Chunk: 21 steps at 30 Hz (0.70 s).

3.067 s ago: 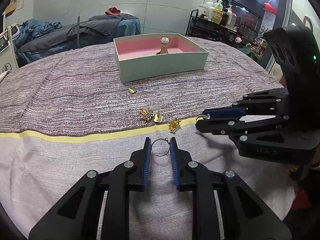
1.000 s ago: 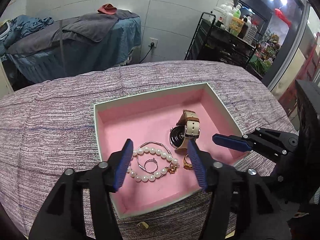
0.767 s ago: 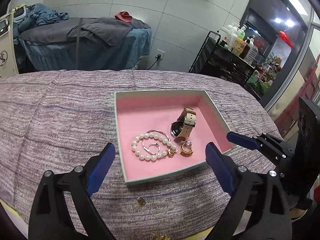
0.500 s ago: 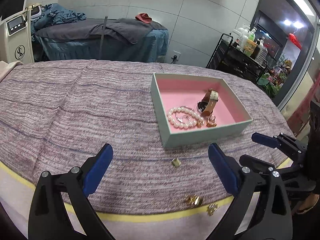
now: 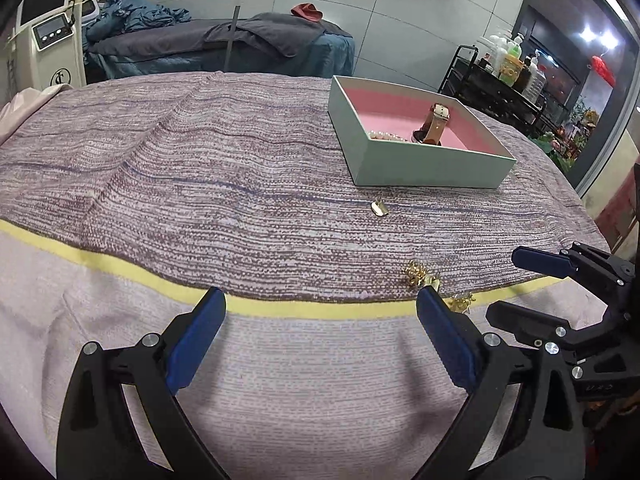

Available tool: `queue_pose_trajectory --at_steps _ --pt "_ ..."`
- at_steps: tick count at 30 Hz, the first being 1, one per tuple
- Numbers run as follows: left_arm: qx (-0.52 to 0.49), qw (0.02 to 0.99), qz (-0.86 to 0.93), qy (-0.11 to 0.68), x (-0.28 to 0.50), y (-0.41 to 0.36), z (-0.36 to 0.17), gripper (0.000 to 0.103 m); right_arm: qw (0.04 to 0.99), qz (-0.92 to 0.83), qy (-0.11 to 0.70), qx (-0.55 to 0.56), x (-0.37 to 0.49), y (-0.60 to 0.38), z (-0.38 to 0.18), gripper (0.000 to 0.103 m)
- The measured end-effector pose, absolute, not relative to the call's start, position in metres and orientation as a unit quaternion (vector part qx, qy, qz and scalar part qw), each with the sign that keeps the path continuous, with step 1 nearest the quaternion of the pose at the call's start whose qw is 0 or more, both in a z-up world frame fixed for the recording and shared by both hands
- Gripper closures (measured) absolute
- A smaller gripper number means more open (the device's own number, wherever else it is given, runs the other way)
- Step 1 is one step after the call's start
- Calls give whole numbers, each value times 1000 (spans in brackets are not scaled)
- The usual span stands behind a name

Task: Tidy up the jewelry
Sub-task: 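Withdraw both tools from the box toward the gold charms, then grasp a gold charm with the right tool while the left tool grasps another gold charm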

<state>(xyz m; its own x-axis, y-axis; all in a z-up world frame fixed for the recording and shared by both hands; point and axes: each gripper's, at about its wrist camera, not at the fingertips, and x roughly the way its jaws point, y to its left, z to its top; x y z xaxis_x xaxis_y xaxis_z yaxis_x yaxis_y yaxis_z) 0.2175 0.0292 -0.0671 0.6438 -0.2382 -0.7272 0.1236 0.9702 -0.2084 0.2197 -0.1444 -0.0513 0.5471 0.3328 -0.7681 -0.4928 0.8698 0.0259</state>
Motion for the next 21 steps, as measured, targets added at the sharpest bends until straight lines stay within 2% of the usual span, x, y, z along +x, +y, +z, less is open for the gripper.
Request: queue_pose_trajectory --at_steps 2,7,14,15,16,17,19,21 --pt "-71 903 -99 412 214 31 -70 8 871 238 416 -106 216 -139 -55 37" --pt "-64 902 -102 415 208 25 -73 8 860 247 429 -122 215 -127 -64 54" --pt "-55 902 -112 413 211 20 -71 8 856 247 436 -129 223 -118 -69 66" --pt "-51 903 -113 412 213 19 -70 9 855 248 436 -130 224 -118 -69 71" --pt "-44 903 -113 412 214 18 -70 10 855 250 436 -130 225 -118 -69 80" --pt "-33 904 -111 412 216 17 -69 11 854 250 437 -128 226 -118 -69 84" --pt "-19 904 -110 414 218 17 -69 19 854 253 439 -119 228 -121 -69 84" --pt "-24 902 -116 415 221 18 -69 21 855 252 438 -116 226 -124 -68 84"
